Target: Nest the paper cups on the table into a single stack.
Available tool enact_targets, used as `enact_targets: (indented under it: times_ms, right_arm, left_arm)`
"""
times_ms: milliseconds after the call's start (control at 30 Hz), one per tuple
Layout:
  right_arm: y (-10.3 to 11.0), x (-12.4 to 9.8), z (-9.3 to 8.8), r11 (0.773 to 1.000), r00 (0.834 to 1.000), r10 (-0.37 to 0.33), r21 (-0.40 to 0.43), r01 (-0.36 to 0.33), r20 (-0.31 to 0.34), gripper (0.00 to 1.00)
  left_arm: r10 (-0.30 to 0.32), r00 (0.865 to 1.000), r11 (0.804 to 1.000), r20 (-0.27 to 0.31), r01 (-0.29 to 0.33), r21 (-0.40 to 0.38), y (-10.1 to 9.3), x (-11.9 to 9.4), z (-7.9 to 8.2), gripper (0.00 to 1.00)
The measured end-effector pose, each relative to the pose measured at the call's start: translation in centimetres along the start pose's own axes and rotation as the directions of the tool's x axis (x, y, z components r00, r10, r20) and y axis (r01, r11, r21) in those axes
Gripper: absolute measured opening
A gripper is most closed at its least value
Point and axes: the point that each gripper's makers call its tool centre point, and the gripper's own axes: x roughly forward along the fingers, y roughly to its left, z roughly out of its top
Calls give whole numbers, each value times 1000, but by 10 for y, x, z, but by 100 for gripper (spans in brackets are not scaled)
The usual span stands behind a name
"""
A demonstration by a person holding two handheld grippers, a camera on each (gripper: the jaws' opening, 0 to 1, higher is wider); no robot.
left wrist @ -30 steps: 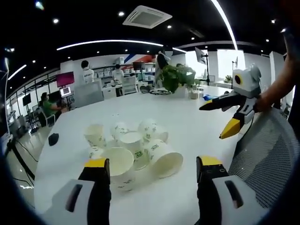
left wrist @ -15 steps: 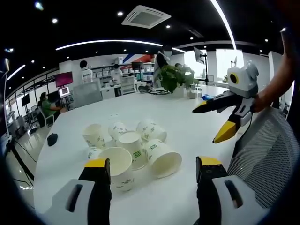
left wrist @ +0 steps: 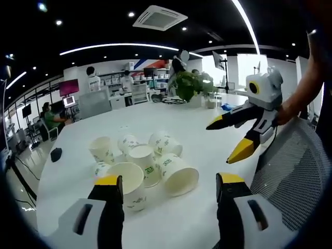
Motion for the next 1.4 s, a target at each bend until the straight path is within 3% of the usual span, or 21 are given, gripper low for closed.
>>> enact_targets:
  times_ms: [633, 767, 900, 1400]
  right_arm:
    - [11, 22, -5, 1000, 999, 8, -16, -9, -44, 60]
    - [8, 25, -8, 1000, 998, -13, -3, 13, -66, 52]
    - [7, 29, -7, 1000, 997, -24, 11, 25, -71, 51]
    - [8, 54, -2, 995, 993, -65, -87, 57, -100, 45]
  left_arm:
    - [2, 1000, 1000, -2, -2, -6, 2, 0, -2, 72]
    - [-2, 1000, 1000, -5, 2, -8, 1, 0, -2, 72]
    - [-10, 1000, 1000, -7, 10, -8, -1, 0, -3, 72]
    - [13, 999, 997, 34, -10, -83, 7, -2, 4, 77]
